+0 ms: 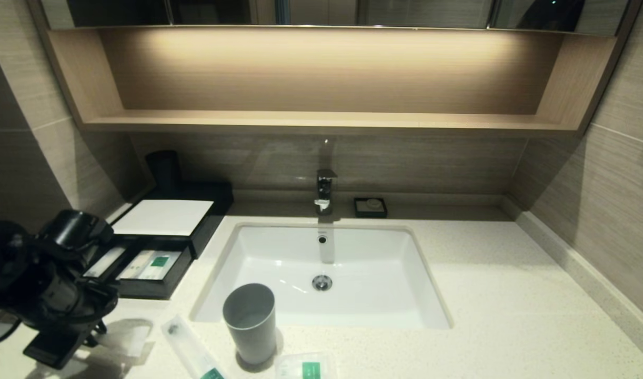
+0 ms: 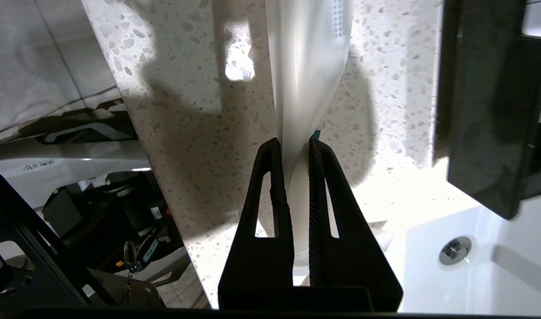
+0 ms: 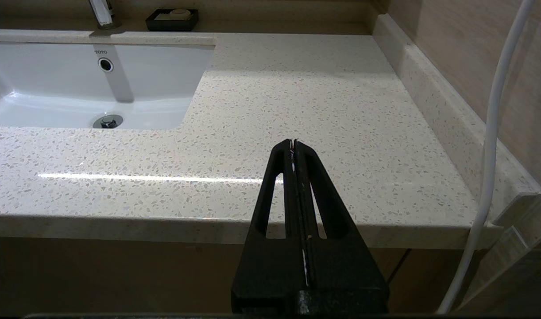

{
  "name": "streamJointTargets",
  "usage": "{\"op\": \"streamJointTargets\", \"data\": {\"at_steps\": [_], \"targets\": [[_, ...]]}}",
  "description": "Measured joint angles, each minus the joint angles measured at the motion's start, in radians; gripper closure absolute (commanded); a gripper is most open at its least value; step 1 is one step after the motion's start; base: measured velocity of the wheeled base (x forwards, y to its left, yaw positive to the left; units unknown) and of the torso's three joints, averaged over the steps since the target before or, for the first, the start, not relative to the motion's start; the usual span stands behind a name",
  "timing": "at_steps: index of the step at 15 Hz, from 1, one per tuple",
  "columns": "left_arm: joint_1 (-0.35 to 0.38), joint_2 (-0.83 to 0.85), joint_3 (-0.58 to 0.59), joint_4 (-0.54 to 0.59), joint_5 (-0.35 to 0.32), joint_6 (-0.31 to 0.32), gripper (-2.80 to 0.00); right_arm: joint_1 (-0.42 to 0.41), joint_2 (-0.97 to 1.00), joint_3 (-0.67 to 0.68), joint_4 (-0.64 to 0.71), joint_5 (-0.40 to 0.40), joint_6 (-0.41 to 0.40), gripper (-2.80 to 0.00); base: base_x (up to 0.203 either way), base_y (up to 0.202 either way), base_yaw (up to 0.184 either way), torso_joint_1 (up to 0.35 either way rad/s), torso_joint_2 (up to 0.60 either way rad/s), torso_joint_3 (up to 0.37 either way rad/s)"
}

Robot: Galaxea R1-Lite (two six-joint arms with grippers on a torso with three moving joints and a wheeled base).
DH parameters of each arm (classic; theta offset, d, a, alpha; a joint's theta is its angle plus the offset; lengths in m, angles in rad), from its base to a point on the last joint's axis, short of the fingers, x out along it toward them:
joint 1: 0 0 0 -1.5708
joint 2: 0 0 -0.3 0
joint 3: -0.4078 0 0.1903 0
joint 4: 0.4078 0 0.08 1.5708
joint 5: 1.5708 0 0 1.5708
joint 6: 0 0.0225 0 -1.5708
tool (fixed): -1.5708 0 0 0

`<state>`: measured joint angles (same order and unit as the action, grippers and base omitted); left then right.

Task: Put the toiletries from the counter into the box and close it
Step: Pick up the bathroom toiletry, then place the bathroom toiletry into the drawer

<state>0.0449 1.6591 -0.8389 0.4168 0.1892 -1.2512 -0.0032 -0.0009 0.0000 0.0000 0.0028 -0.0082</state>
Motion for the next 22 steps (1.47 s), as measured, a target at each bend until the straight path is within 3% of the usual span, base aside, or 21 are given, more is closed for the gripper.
{"op": "streamJointTargets", "data": {"at_steps": [2, 5, 10, 15, 19, 22], "targets": [[0.004, -0.062, 0.0, 0.002, 0.003, 0.039, 0.0, 0.0, 0.0, 0.0, 0.0, 0.0, -0.001, 0.0, 0.0, 0.0, 0.0, 0.0, 0.0, 0.0], [0.007, -0.148, 0.014, 0.004, 0.005, 0.157, 0.0, 0.0, 0.0, 0.0, 0.0, 0.0, 0.0, 0.0, 0.0, 0.0, 0.0, 0.0, 0.0, 0.0], [0.018, -0.246, 0.01, -0.012, 0.03, 0.25, 0.0, 0.0, 0.0, 0.0, 0.0, 0.0, 0.0, 0.0, 0.0, 0.0, 0.0, 0.0, 0.0, 0.0], [0.027, -0.346, -0.032, -0.021, 0.01, 0.424, 0.0, 0.0, 0.0, 0.0, 0.0, 0.0, 0.0, 0.0, 0.0, 0.0, 0.0, 0.0, 0.0, 0.0], [0.035, -0.407, -0.042, -0.011, 0.011, 0.663, 0.0, 0.0, 0.0, 0.0, 0.0, 0.0, 0.0, 0.0, 0.0, 0.0, 0.0, 0.0, 0.0, 0.0], [0.122, -0.411, -0.049, -0.021, 0.016, 0.879, 0.0, 0.0, 0.0, 0.0, 0.0, 0.0, 0.0, 0.0, 0.0, 0.0, 0.0, 0.0, 0.0, 0.0]]}}
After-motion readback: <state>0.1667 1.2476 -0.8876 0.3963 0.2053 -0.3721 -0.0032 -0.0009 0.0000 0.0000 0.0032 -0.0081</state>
